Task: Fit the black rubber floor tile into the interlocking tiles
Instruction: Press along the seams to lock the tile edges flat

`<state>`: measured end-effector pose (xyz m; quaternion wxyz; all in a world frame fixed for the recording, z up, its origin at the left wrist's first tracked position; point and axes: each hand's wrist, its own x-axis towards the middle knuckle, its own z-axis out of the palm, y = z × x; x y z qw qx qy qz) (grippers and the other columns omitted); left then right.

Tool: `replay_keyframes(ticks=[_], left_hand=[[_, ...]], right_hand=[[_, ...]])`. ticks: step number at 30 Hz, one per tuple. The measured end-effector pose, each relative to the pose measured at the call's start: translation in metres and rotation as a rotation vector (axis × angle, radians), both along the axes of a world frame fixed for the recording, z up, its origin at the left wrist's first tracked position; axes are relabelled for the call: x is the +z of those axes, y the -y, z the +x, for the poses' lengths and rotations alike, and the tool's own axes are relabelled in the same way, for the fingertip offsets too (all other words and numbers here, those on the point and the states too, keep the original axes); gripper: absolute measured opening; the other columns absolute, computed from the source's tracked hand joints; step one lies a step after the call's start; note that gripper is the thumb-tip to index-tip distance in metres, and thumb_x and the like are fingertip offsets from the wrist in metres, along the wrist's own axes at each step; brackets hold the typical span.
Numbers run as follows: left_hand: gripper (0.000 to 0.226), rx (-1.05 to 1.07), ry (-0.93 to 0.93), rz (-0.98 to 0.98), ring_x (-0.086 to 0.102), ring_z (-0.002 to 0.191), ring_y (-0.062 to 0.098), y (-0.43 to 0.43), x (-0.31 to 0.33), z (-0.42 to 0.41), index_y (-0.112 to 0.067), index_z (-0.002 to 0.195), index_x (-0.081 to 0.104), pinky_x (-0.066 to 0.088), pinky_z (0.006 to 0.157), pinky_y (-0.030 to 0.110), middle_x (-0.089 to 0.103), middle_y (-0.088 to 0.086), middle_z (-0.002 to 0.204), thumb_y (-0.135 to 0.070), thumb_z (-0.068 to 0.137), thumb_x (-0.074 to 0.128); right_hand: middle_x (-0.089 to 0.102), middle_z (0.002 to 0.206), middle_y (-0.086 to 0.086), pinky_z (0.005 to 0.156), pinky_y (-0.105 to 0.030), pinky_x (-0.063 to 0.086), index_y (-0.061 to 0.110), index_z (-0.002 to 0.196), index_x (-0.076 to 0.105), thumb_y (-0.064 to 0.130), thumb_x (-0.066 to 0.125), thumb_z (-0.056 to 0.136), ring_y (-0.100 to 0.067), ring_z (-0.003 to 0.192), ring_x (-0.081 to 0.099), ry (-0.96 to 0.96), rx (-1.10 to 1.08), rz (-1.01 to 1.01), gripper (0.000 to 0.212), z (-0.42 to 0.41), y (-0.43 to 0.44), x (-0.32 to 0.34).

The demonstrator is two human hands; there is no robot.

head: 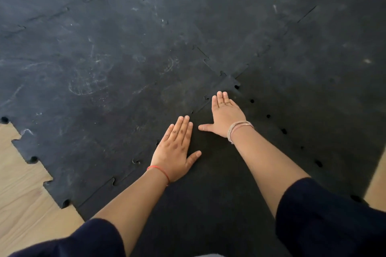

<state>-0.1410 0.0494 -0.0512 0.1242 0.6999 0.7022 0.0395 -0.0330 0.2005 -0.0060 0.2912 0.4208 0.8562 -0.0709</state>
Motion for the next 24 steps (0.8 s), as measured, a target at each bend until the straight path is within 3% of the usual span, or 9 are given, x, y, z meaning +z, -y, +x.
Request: replay_keyframes(ticks=[5, 9, 13, 18, 24], left_hand=[[0.080, -0.038, -0.023, -0.038, -0.021, 0.135, 0.025, -0.003, 0.004, 0.001, -0.005, 0.140, -0.012, -0.017, 0.109, 0.033, -0.020, 0.011, 0.146, -0.059, 0.081, -0.004], [0.077, -0.103, -0.049, 0.031, 0.006, 0.138, 0.030, -0.009, 0.002, -0.003, 0.001, 0.140, 0.014, 0.004, 0.111, 0.038, 0.013, 0.019, 0.149, -0.056, 0.088, 0.017], [0.075, -0.133, -0.021, 0.010, 0.010, 0.138, 0.030, -0.011, 0.001, -0.003, 0.001, 0.140, 0.017, 0.007, 0.109, 0.039, 0.017, 0.018, 0.149, -0.055, 0.089, 0.022], [0.075, -0.128, -0.037, 0.005, 0.012, 0.138, 0.030, -0.011, 0.000, -0.004, 0.001, 0.140, 0.020, 0.009, 0.108, 0.040, 0.020, 0.019, 0.149, -0.055, 0.091, 0.019], [0.074, -0.126, -0.037, 0.050, 0.016, 0.137, 0.030, -0.010, -0.003, -0.005, 0.001, 0.139, 0.023, 0.011, 0.107, 0.039, 0.022, 0.018, 0.147, -0.055, 0.091, 0.018]], right_hand=[[-0.009, 0.156, -0.009, 0.113, -0.037, 0.007, 0.011, 0.147, 0.000, 0.060, 0.046, 0.085, -0.022, 0.142, -0.008, -0.218, -0.108, -0.118, 0.091, 0.018, -0.015, 0.012], [-0.016, 0.153, -0.016, 0.115, -0.038, 0.002, 0.003, 0.143, -0.014, 0.069, 0.065, 0.063, -0.028, 0.141, -0.013, -0.093, -0.140, 0.075, 0.130, 0.015, -0.022, 0.006], [-0.011, 0.154, -0.019, 0.115, -0.038, 0.006, 0.000, 0.143, -0.011, 0.068, 0.071, 0.057, -0.030, 0.141, -0.008, 0.072, -0.059, 0.030, 0.137, -0.009, -0.036, 0.010], [-0.009, 0.153, -0.022, 0.113, -0.040, 0.007, -0.003, 0.142, -0.010, 0.065, 0.074, 0.056, -0.033, 0.141, -0.008, 0.145, -0.070, 0.012, 0.138, -0.018, -0.038, 0.008], [-0.016, 0.154, -0.012, 0.113, -0.036, -0.001, 0.006, 0.144, -0.012, 0.070, 0.064, 0.061, -0.024, 0.140, -0.016, -0.187, -0.160, -0.040, 0.129, 0.021, -0.034, 0.002]])
